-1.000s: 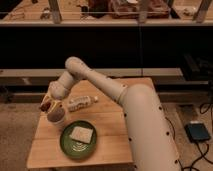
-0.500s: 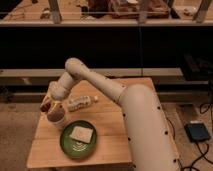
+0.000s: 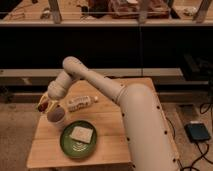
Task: Place the pepper in the ceramic cup
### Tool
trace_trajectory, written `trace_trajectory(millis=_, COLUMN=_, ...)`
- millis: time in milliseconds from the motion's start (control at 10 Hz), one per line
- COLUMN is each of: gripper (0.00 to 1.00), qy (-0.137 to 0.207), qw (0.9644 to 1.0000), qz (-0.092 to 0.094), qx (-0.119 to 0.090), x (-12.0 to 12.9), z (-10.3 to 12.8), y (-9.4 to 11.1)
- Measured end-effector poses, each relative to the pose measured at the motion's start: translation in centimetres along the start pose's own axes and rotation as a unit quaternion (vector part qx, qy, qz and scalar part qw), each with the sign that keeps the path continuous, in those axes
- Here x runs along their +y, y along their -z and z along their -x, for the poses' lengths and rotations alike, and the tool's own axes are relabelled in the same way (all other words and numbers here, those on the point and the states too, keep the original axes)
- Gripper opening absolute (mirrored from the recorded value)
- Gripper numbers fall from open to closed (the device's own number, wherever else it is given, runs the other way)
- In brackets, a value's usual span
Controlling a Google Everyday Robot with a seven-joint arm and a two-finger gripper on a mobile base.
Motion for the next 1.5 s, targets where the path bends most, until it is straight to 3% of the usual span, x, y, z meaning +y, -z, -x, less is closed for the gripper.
trace_trajectory(millis=400, gripper=0.0, qy=-0.008, qw=0.9997, qz=-0.003, qx=-0.021, x=0.4, z=0.7, y=-0.7)
trace_trajectory(millis=600, gripper=0.1, qy=-0.018, qw=0.9993, qz=-0.007, qx=-0.033, x=1.5, z=0.1, y=-0.7)
trace_trajectory(millis=800, gripper=0.2, qy=-0.011, qw=0.9996, qz=-0.005, qx=-0.024, x=1.0, z=-0.1, y=-0.8)
trace_trajectory(millis=1500, gripper=0.2, qy=-0.011, qw=0.9996, qz=0.0, qx=-0.027, x=0.7, z=-0.3, y=-1.5)
